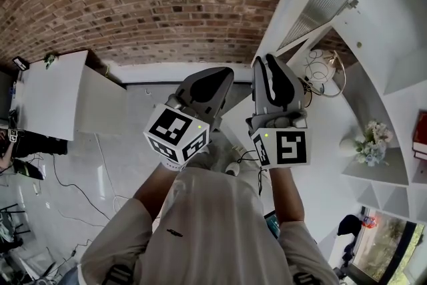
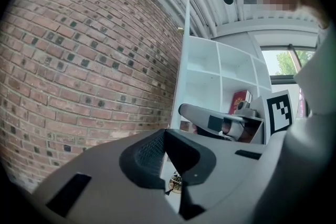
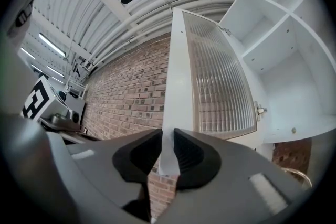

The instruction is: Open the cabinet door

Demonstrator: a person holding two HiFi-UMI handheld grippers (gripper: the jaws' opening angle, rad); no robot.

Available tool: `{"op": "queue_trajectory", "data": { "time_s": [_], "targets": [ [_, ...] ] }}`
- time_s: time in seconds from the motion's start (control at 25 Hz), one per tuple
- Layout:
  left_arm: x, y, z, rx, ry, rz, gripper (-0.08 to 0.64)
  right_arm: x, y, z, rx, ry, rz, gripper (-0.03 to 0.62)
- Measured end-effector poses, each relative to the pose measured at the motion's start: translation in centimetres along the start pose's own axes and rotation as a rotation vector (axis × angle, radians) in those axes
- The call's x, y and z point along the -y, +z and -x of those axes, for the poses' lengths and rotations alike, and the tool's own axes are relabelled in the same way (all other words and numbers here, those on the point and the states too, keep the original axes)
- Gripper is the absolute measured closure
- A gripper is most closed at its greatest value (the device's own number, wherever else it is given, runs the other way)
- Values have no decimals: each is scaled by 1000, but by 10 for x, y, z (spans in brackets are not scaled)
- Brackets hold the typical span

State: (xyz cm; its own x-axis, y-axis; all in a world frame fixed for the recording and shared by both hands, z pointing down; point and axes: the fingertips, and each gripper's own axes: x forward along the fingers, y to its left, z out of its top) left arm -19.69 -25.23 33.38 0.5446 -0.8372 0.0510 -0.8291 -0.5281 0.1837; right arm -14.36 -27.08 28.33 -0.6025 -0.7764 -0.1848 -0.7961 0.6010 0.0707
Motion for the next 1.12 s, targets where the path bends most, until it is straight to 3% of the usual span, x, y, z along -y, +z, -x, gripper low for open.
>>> {"op": "queue_trajectory", "data": {
  "time_s": [0.6, 1.12],
  "targets": [
    [27, 9, 18, 31, 24, -23, 551, -2, -3, 22, -16, 39, -36, 511],
    [71, 5, 17, 43, 24, -34, 551, 21, 7, 62, -4, 45, -27, 525]
  ]
}}
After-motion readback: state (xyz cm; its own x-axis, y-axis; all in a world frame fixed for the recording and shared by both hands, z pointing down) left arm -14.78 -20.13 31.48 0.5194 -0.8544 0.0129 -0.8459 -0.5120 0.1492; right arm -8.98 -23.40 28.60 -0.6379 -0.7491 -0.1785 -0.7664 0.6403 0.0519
